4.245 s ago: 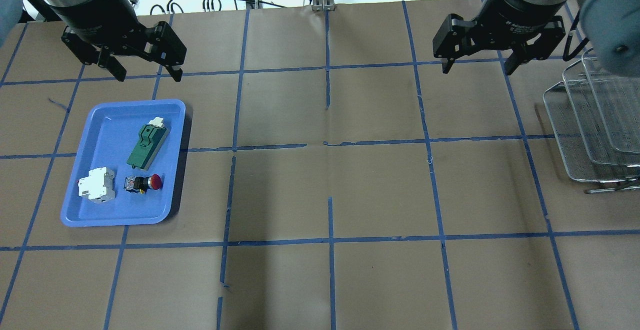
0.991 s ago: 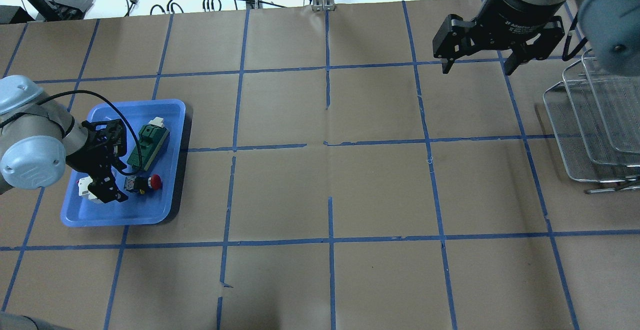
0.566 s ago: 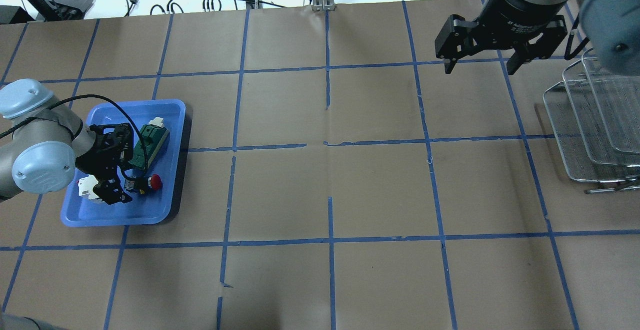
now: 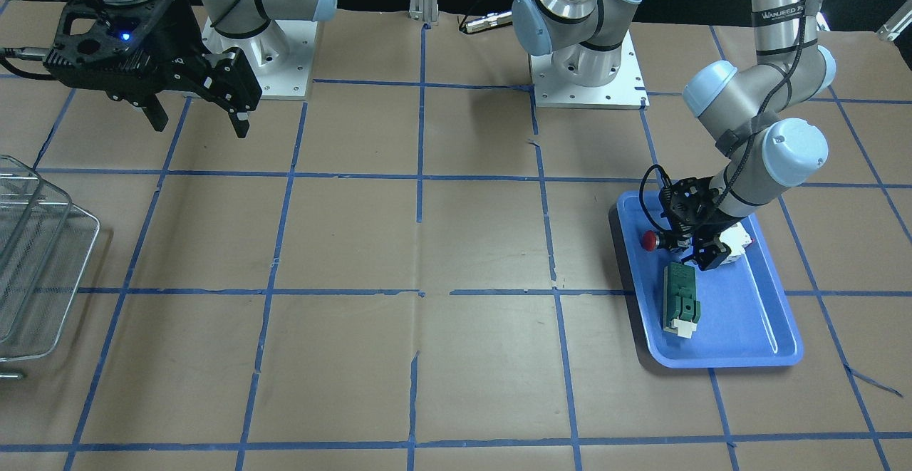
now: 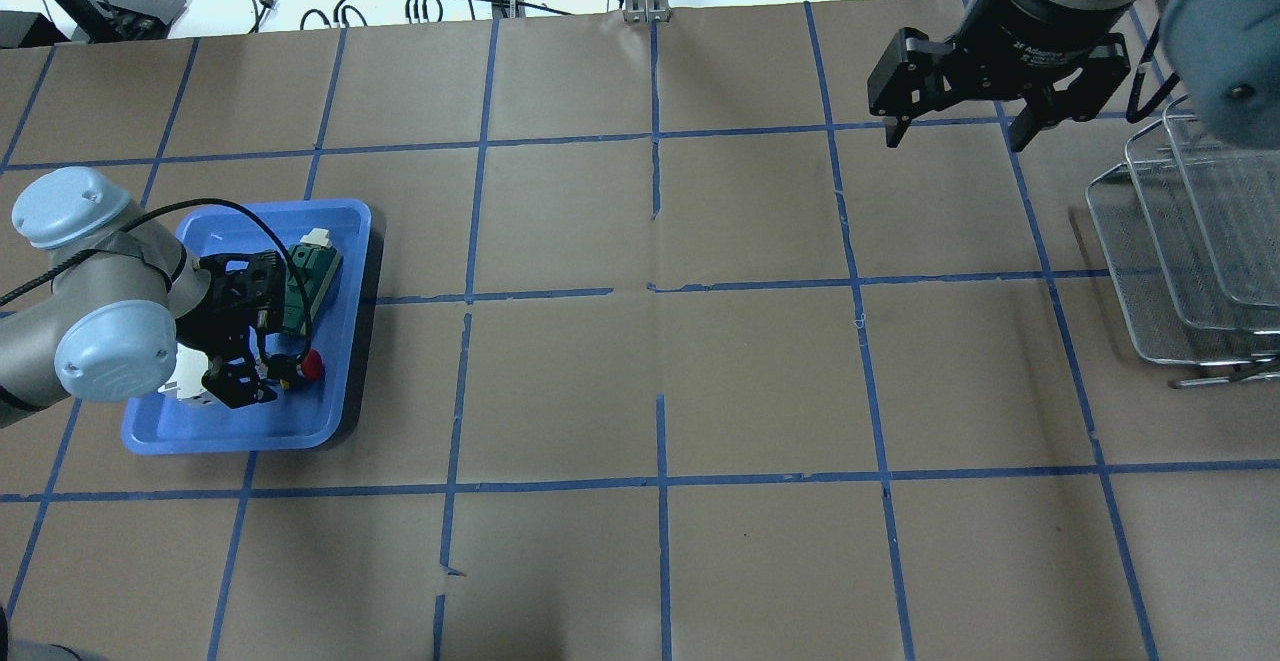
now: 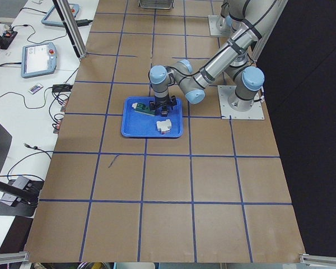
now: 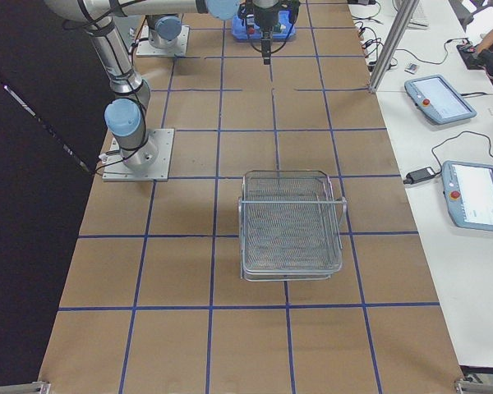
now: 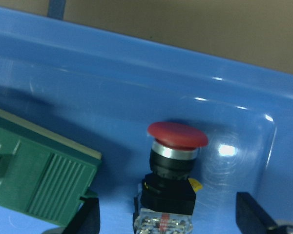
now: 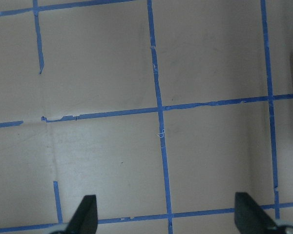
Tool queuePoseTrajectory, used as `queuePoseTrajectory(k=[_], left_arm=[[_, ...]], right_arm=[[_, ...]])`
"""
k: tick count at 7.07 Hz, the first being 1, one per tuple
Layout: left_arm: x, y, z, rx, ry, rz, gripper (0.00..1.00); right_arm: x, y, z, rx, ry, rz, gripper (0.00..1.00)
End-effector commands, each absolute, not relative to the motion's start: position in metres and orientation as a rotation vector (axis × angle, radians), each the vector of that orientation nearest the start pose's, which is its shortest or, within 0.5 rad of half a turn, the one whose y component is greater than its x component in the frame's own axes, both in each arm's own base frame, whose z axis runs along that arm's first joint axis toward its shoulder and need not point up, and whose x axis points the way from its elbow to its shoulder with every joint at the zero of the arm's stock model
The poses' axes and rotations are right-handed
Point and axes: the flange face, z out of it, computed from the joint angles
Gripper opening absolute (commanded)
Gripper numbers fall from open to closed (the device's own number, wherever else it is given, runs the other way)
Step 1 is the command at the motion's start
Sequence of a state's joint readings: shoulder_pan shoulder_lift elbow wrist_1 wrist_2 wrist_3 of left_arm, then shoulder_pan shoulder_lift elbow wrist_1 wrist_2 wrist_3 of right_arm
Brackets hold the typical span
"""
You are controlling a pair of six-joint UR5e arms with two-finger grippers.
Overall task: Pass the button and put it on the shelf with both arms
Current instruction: 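Lower the left gripper and close it on the red push button's base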
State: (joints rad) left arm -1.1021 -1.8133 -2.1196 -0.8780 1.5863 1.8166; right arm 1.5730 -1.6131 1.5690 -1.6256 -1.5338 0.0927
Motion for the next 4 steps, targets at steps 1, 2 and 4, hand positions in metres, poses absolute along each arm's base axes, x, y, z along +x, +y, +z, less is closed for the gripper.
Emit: queuePoseTrajectory(k=[1,2,4], left_arm=[[0.094,-0.477,0.191,2.009,2.508,0.083,1.0],[0.094,-0.475,0.19,2.013,2.51,0.086,1.0],[0.106,-0.466,0.185,1.984,2.551,0.094,1.0]], right_arm=[[0.14,-0.484,0.518,0.136,3.023,-0.137,1.0],[0.134,-0.487,0.518,0.159,2.983,-0.136,1.0],[0.085,-0.497,0.511,0.188,2.917,-0.106,1.0]])
